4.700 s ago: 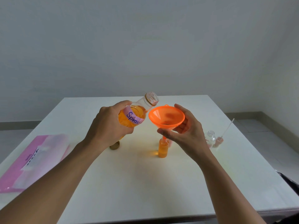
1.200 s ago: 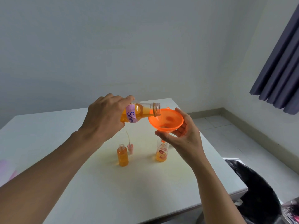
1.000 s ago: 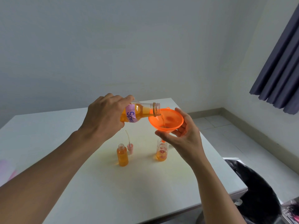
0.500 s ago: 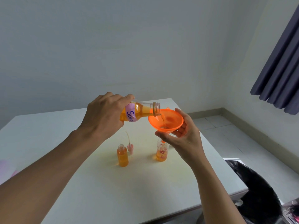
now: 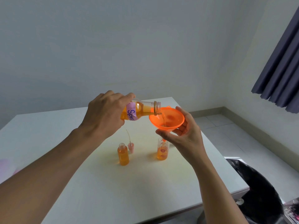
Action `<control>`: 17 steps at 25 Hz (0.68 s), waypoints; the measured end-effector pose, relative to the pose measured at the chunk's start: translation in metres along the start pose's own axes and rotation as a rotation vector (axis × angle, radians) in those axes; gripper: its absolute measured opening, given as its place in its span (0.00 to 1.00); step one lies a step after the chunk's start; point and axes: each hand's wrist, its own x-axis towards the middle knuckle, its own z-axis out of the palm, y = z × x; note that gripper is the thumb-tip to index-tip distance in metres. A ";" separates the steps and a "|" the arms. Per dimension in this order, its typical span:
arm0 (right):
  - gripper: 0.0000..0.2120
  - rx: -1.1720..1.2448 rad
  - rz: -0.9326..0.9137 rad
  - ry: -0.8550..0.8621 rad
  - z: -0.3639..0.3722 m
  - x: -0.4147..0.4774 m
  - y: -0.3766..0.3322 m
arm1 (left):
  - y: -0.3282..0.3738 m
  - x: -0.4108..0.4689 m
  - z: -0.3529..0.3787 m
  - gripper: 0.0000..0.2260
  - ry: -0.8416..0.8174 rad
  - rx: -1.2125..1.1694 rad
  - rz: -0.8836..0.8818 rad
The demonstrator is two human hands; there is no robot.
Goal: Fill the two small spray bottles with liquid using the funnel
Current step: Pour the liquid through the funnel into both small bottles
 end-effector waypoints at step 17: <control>0.48 0.005 -0.005 -0.007 -0.001 0.001 0.002 | -0.001 0.001 0.002 0.32 0.009 0.004 0.008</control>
